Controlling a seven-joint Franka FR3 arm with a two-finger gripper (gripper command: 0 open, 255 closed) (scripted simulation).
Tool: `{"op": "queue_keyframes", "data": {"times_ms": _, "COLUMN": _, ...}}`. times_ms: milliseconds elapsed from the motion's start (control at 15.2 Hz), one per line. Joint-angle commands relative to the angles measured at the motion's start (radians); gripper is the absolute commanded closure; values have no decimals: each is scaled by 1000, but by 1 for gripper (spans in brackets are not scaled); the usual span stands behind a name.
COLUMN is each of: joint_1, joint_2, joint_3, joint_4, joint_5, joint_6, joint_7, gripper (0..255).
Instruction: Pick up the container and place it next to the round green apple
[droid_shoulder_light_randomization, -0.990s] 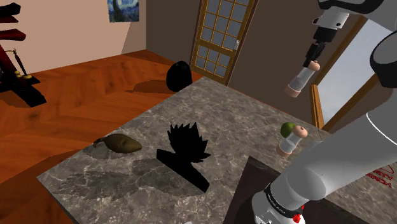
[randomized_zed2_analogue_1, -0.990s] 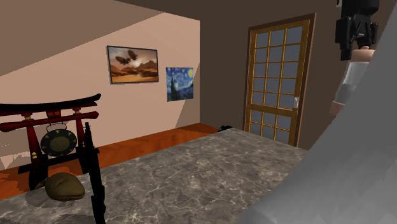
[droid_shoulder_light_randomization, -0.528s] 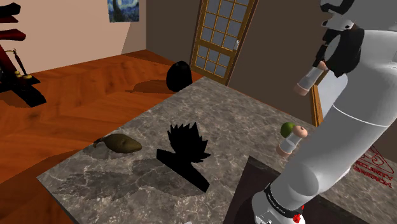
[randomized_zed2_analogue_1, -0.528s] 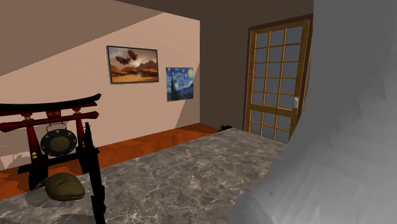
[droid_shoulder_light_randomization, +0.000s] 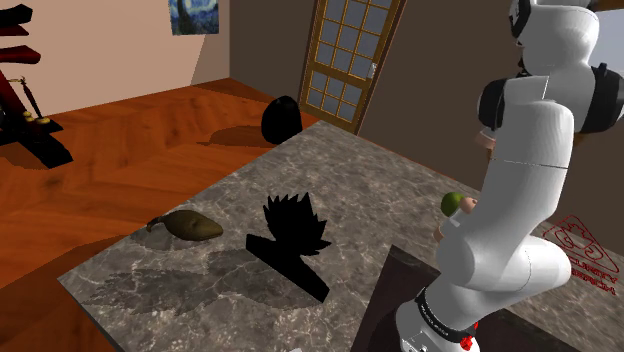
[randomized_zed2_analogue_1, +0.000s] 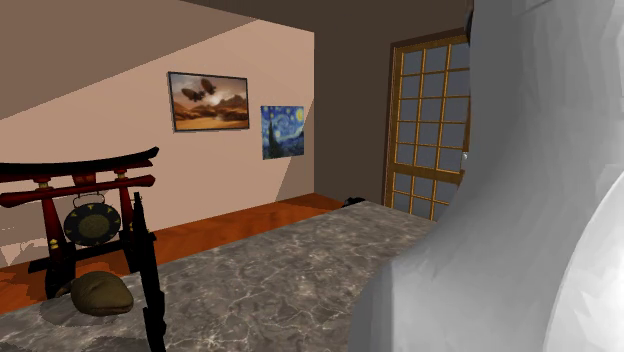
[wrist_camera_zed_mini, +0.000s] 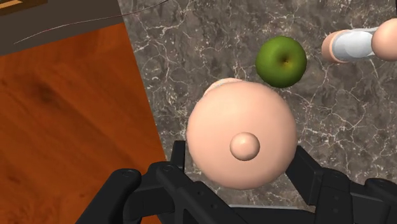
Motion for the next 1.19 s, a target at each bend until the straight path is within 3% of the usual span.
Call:
{"op": "queue_keyframes", "data": {"times_ms": 0, "joint_1": 28, "joint_2": -17, "joint_3": -8, "joint_4": -60, "joint_5": -14, "joint_6": 41, "joint_7": -4, "gripper": 255}}
{"op": "queue_keyframes", "data": {"times_ms": 462, "joint_1": 124, "joint_2": -76, "joint_3": -29, "joint_4": -259, "joint_5": -62, "joint_6": 178, "joint_7": 4, "gripper": 255}}
{"op": "queue_keyframes", "data": {"times_ms": 1122, "joint_1": 199, "joint_2": -117, "joint_3": -39, "joint_4": -460, "joint_5": -92, "joint_6": 337, "joint_7": 15, "gripper": 255}}
